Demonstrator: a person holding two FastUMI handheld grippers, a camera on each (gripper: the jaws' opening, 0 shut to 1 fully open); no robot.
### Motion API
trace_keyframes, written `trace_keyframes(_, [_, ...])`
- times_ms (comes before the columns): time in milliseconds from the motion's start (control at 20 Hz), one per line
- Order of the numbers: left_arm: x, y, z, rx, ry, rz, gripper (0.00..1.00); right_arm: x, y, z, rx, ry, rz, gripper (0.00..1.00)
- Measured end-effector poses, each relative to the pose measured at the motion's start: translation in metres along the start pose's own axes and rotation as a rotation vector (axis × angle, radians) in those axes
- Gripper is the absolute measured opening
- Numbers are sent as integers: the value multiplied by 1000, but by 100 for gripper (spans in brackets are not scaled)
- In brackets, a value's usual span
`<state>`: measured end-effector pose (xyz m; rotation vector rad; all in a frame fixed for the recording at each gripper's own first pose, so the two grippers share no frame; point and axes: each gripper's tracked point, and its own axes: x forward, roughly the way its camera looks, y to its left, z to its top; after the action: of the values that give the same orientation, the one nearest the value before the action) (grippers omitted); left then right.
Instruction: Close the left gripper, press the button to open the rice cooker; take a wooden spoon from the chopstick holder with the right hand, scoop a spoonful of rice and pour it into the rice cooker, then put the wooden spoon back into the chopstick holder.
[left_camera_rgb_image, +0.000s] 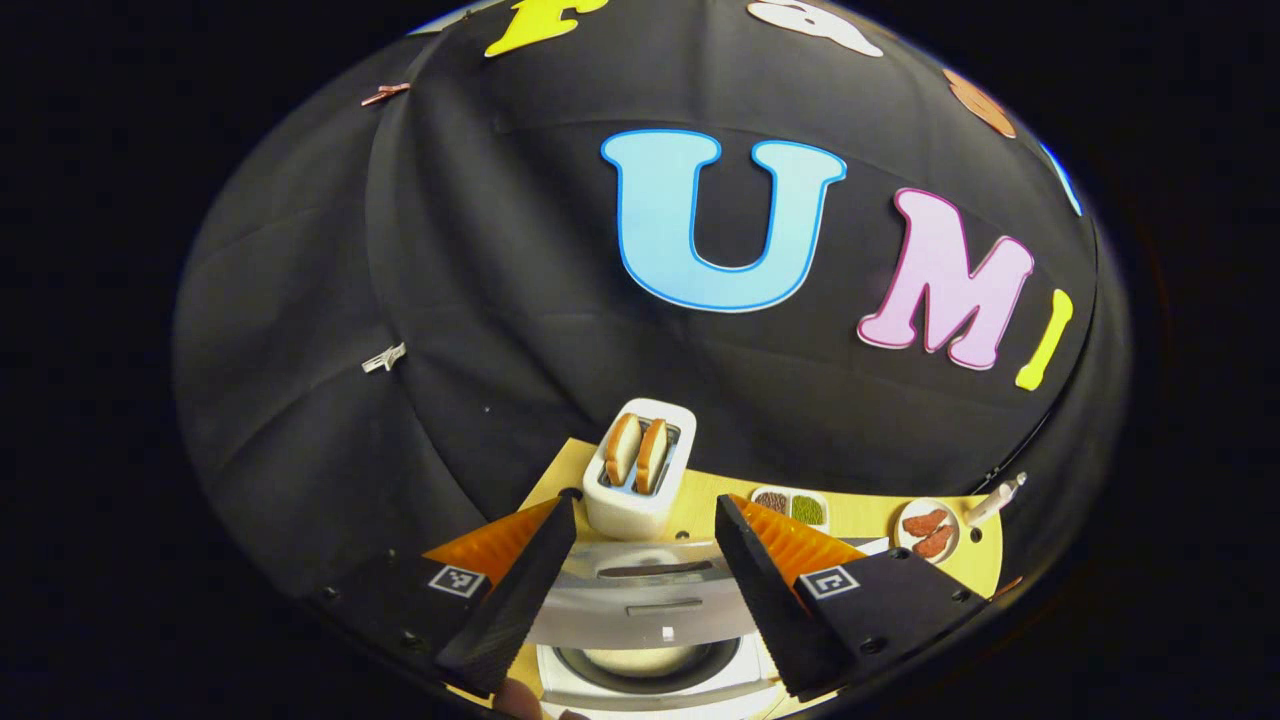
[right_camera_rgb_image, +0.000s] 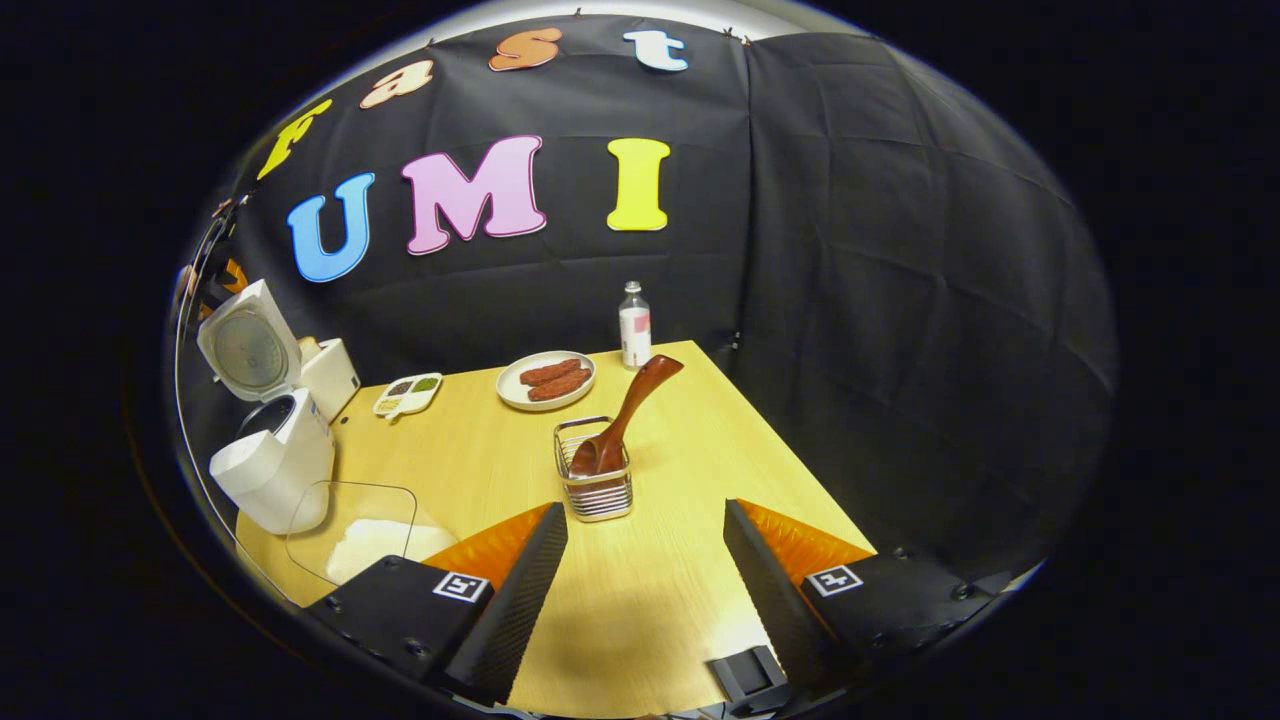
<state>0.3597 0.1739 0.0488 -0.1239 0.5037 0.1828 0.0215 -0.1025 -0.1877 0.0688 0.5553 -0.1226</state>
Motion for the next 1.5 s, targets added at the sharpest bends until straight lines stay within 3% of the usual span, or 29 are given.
trace_keyframes(400, [-33, -9, -110, -6, -1, 8, 98, 6, 13, -21, -9, 64, 77, 99])
trace_keyframes(550, [-36, -14, -149, 54, -7, 32, 98, 7, 19, -21, -43, 67, 100, 99])
trace_keyframes(800, [-30, -18, -193, 11, -6, 12, 99, 11, 36, -23, -61, 77, 140, 99])
trace_keyframes(950, [-22, -19, -218, 43, 5, 6, 99, 11, 43, -29, -84, 91, 169, 99])
trace_keyframes(1250, [-18, -19, -230, 53, -116, 7, 100, 14, 52, -32, -96, 93, 185, 99])
trace_keyframes(1500, [-26, -20, -223, 84, -123, 25, 99, 18, 65, -29, -100, 90, 243, 99])
